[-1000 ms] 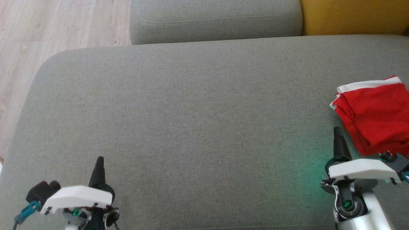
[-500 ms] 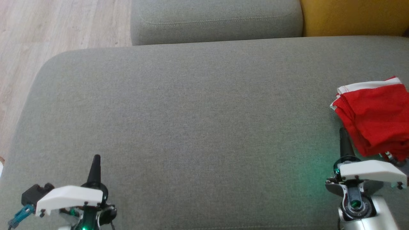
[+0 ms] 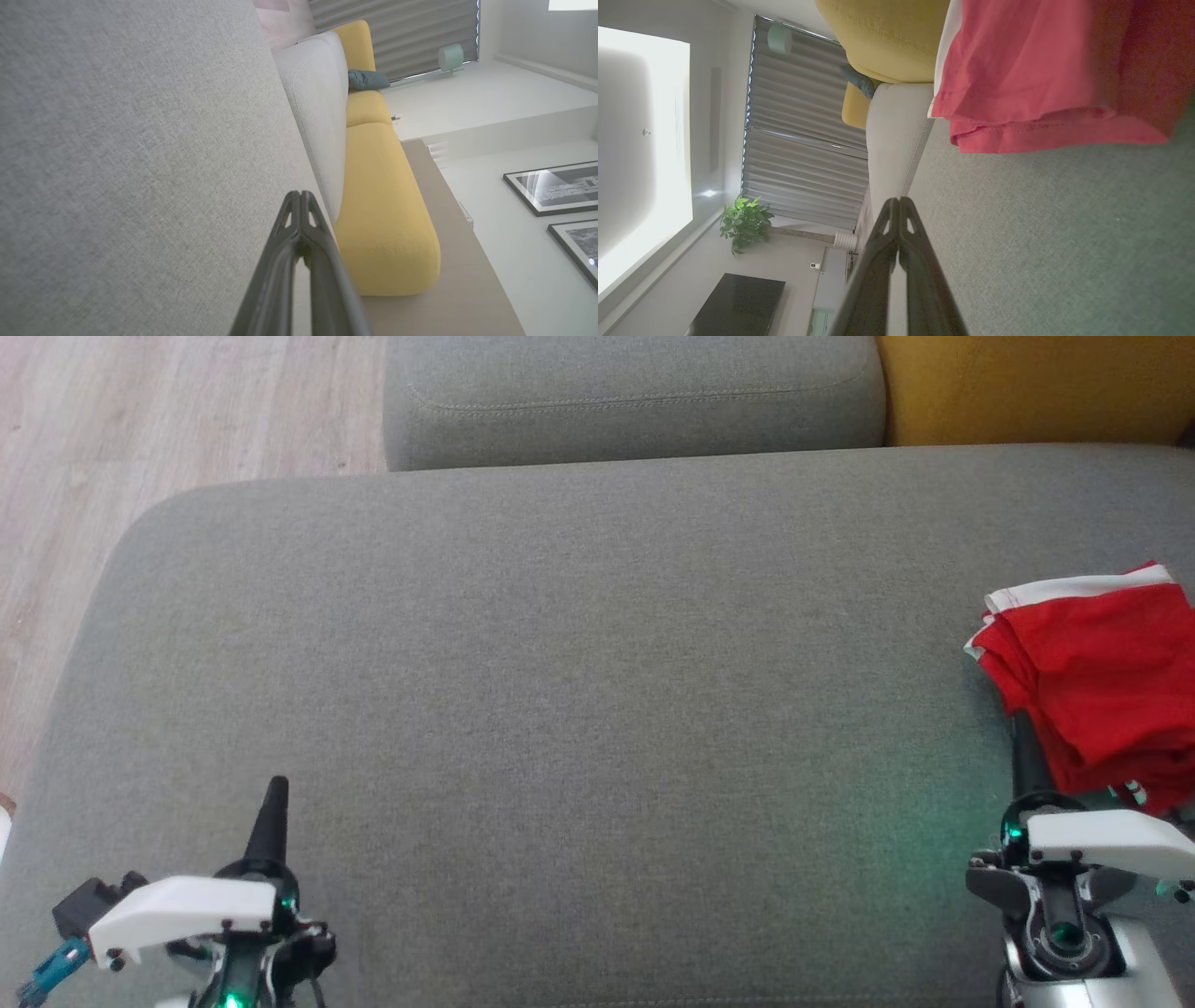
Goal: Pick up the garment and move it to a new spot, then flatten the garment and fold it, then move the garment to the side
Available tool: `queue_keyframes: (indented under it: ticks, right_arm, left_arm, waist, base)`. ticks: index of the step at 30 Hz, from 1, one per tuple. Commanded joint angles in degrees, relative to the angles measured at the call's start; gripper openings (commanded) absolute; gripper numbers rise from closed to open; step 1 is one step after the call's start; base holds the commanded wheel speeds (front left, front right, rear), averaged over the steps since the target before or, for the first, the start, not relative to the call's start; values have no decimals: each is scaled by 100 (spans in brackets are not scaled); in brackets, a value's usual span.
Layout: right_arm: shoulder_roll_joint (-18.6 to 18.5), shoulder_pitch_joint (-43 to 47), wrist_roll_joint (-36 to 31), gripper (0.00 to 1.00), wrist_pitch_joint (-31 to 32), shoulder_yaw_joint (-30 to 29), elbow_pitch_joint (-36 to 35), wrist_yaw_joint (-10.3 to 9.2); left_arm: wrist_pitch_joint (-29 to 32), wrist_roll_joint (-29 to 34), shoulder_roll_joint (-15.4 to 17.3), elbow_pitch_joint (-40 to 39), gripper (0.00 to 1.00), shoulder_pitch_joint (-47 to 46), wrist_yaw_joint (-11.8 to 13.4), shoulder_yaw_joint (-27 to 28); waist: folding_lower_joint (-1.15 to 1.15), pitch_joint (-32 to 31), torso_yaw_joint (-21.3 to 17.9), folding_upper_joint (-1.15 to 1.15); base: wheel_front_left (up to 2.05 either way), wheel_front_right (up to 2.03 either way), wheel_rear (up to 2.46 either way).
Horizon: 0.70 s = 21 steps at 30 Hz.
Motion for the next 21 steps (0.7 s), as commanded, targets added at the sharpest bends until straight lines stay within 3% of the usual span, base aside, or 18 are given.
queue_keyframes:
  ticks: [1, 21]
  right_arm:
    - [-25, -86, 133, 0, 44, 59, -243, 18]
    - [-17, 64, 1443, 0, 375, -156, -588, 21]
  left_arm:
    - [42, -120, 82, -227, 0, -341, -75, 200]
    - [379, -1373, 93, -343, 0, -411, -273, 413]
  waist:
    - [0, -1, 1, 0]
    - [0, -33, 19, 0]
  base:
    - [0, 0, 0]
    - [0, 0, 0]
